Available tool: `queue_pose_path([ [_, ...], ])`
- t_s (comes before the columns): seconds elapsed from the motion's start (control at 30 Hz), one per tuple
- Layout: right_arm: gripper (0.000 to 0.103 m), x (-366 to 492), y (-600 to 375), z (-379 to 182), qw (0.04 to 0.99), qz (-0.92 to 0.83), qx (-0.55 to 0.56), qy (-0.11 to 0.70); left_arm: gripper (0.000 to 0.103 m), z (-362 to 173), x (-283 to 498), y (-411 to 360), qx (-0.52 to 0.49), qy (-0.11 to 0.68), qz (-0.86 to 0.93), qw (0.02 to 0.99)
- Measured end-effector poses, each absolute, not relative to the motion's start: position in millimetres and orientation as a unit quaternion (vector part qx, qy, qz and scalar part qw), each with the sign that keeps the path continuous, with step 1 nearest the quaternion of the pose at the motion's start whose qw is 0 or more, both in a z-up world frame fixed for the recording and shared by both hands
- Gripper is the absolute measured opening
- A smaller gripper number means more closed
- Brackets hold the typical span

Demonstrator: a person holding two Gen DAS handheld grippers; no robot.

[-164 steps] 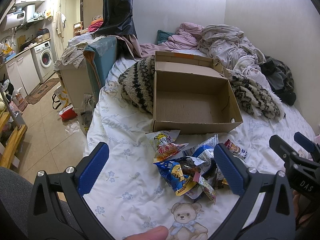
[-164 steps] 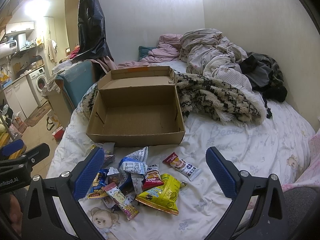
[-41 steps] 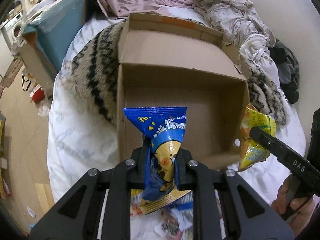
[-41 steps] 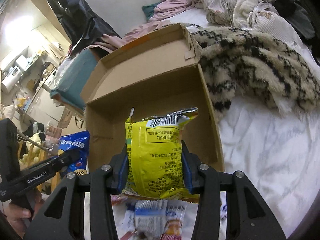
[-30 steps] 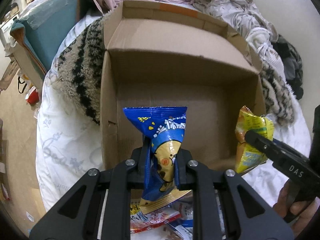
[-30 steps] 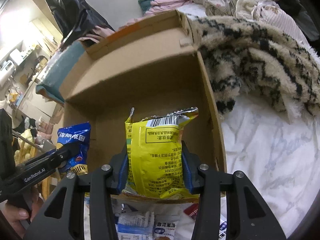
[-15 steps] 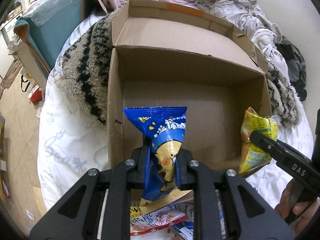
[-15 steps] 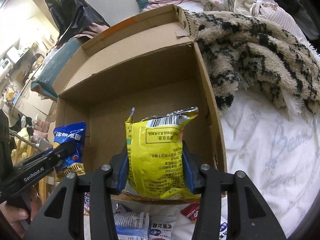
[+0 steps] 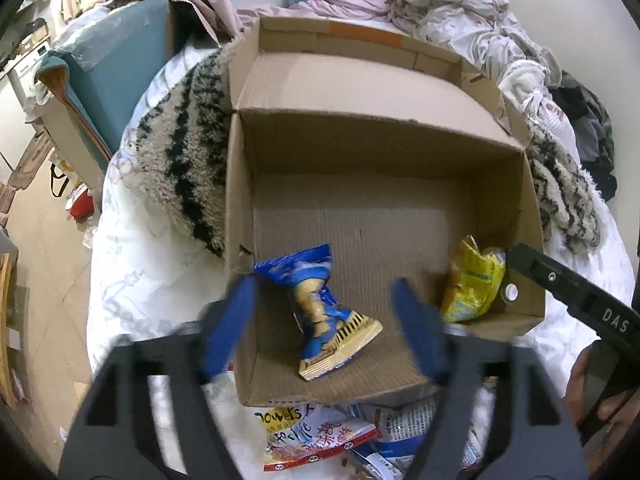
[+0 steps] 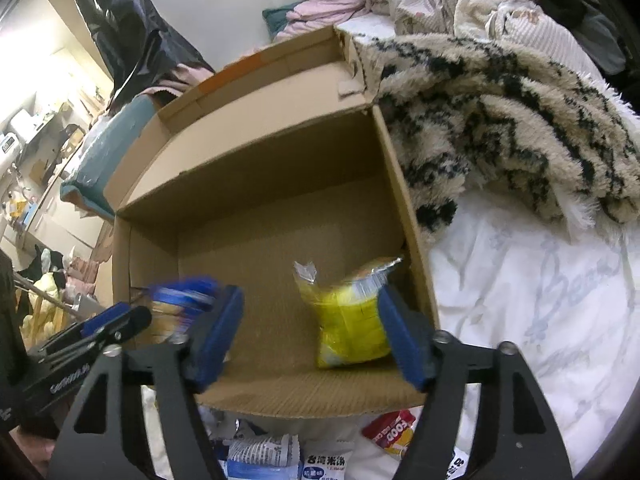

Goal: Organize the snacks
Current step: 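Withdraw both grippers from the box back toward the snack pile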

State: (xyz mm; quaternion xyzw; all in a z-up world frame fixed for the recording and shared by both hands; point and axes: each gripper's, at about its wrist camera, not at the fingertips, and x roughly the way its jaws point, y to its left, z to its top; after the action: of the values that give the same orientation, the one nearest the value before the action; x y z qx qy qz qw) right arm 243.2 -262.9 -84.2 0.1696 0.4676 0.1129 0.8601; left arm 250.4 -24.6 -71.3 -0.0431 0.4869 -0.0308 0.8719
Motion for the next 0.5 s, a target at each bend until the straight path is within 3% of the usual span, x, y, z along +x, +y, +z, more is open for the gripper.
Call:
queue_pose_path([
  [0.07, 0.085, 242, -265, -82, 0.861, 0.11, 0.172, 0.466, 0.089, -67, 247, -22, -0.048, 0.478, -0.024, 0.877],
  [0.5, 0.085, 221, -261, -56, 0.868, 0.12, 0.177, 0.448, 0.089, -50, 216, -8, -0.05, 0.454, -0.017, 0.889],
])
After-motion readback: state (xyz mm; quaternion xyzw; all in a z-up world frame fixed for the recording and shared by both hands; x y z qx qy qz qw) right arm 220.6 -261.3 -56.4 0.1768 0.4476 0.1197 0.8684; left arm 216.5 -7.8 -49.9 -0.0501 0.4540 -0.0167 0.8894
